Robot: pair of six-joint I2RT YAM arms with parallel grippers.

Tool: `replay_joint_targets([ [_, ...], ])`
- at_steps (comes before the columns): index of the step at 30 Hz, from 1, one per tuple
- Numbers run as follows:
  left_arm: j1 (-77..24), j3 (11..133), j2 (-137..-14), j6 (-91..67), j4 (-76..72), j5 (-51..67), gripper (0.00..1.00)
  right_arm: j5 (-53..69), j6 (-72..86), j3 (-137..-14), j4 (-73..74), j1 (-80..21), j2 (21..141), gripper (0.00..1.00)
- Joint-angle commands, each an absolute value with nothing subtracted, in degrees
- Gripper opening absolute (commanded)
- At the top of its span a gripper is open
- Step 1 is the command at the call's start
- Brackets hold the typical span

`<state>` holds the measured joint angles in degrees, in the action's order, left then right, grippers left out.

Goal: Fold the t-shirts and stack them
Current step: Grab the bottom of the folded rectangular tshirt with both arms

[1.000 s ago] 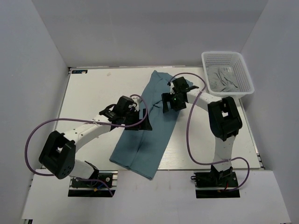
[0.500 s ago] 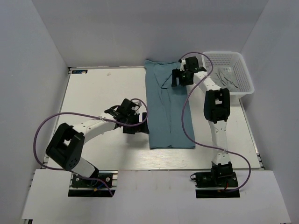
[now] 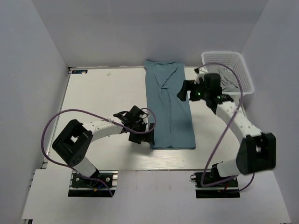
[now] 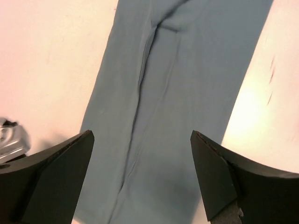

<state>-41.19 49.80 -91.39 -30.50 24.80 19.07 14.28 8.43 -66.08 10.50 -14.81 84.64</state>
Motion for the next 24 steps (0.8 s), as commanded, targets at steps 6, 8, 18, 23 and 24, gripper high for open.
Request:
replay_joint_targets([
  [6,-46.76,44.22,-88.77,-30.94,23.03,20.48,1.00,9.59,21.79,-36.50,11.42,-14.33,57.50,0.90],
  [8,-47.37,42.99,-89.55,-31.55,22.32,19.86,0.97,5.28,25.03,-32.81,16.42,-14.24,49.67,0.90],
  [18,-47.99,44.91,-97.91,-30.94,18.19,19.34,0.65,7.64,33.13,-20.31,25.75,-14.32,36.12,0.90],
  [23,-47.99,43.69,-99.40,-31.64,18.20,17.49,0.43,8.70,34.71,-17.67,25.49,-14.33,38.23,0.90],
  [24,-47.99,43.68,-99.93,-32.34,18.19,16.97,0.34,8.79,34.98,-16.80,25.23,-14.41,39.19,0.90],
])
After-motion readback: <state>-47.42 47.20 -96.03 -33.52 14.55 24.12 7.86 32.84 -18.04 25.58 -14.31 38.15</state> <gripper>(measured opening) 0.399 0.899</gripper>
